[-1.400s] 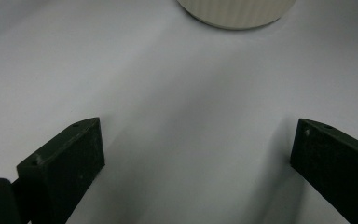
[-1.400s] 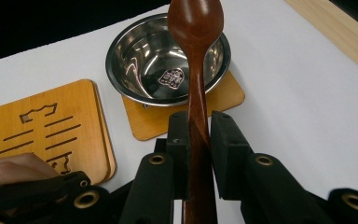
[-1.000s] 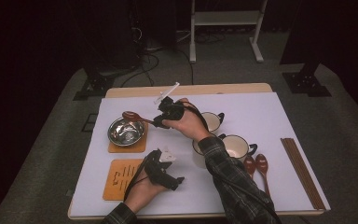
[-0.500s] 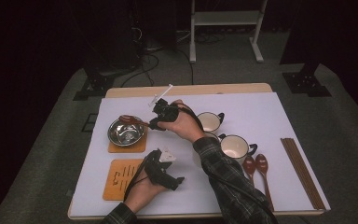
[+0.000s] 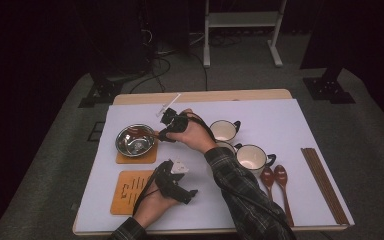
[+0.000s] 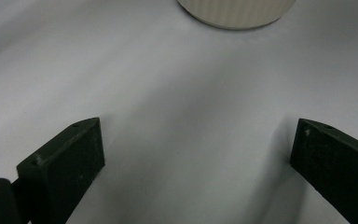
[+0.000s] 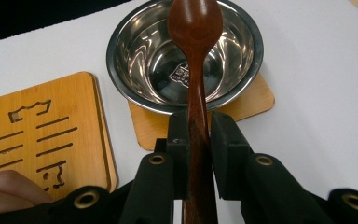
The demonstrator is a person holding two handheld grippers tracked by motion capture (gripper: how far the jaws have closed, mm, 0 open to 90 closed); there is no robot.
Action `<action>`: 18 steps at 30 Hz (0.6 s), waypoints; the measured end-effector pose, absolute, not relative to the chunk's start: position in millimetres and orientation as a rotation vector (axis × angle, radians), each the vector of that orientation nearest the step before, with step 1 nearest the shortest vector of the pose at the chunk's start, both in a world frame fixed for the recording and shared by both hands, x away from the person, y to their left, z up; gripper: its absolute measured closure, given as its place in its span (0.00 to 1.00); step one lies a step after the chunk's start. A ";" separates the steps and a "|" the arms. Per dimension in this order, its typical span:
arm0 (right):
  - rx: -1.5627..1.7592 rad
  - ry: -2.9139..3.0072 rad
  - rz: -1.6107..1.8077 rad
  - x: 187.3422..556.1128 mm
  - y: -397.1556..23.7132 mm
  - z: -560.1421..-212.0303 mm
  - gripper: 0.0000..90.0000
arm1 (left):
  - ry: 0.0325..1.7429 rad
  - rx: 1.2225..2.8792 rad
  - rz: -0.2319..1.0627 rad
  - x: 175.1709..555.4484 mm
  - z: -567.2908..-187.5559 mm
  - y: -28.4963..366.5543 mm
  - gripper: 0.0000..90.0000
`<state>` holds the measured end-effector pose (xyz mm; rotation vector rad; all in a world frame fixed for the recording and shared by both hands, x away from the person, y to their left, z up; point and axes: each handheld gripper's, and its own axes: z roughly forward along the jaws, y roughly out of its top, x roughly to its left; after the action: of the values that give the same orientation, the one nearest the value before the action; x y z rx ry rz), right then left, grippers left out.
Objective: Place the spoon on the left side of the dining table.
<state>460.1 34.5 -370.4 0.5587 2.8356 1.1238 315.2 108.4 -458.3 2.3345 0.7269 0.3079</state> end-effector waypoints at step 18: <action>0.547 2.878 1.066 461.9 45.3 -376.5 0.86 | 0.722 2.334 0.310 315.4 -458.4 108.5 0.02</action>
<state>461.9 45.3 -376.5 0.5472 2.8780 1.0659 315.4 108.5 -458.4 2.3340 0.7223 0.3101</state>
